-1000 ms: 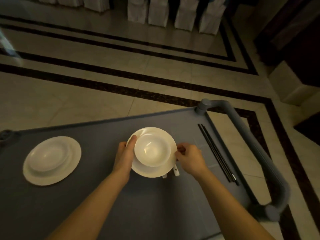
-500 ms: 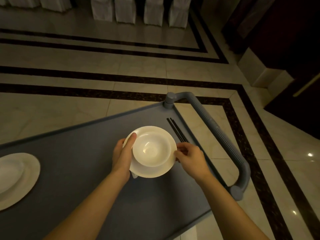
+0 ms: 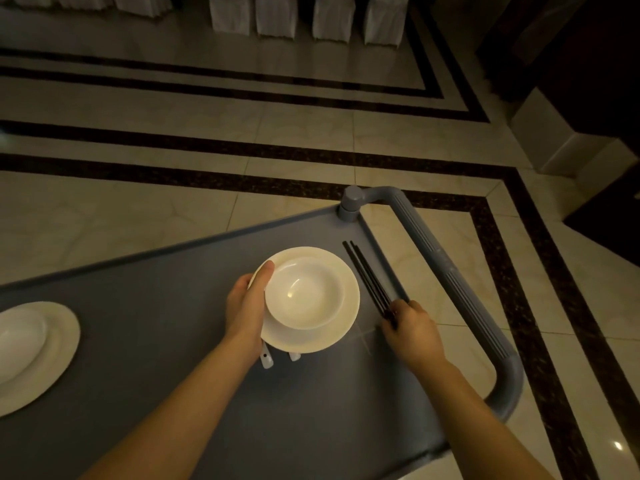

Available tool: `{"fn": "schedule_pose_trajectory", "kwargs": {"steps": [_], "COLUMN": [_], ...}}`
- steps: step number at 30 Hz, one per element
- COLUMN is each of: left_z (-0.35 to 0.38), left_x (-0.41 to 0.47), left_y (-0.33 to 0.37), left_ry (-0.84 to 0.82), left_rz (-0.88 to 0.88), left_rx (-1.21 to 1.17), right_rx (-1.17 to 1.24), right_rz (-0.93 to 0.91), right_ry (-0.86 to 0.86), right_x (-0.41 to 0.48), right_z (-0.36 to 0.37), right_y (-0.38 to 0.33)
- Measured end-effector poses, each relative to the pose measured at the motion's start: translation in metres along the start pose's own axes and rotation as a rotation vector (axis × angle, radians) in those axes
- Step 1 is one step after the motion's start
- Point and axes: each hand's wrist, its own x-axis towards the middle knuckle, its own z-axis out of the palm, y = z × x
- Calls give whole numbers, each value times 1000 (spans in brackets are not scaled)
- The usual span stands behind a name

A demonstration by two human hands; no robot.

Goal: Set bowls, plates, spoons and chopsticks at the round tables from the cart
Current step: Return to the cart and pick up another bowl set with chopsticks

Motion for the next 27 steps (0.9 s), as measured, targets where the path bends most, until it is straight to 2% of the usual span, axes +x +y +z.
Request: {"fn": "schedule_pose_trajectory", "kwargs": {"steps": [7,15,18,23,27], "left_z": [0,-16,-25,-44,-67], "left_x": [5,7,8,10,10], "left_y": [0,3,3,4,5], "left_ry": [12,52,63,92,145], "left_rz": [5,-14,-23,-50,-60], "left_rx": [-14,-59,-67,-88,-96], "right_rx": [-110,-68,68,619,768], "right_rz": [24,66,147,324,370], "right_ry": [26,73,45,-128,-278], "right_x": [11,19,20,23,22], "right_z": [6,3,4,11,11], "right_y": [-3,-11,-12,-23,-36]}}
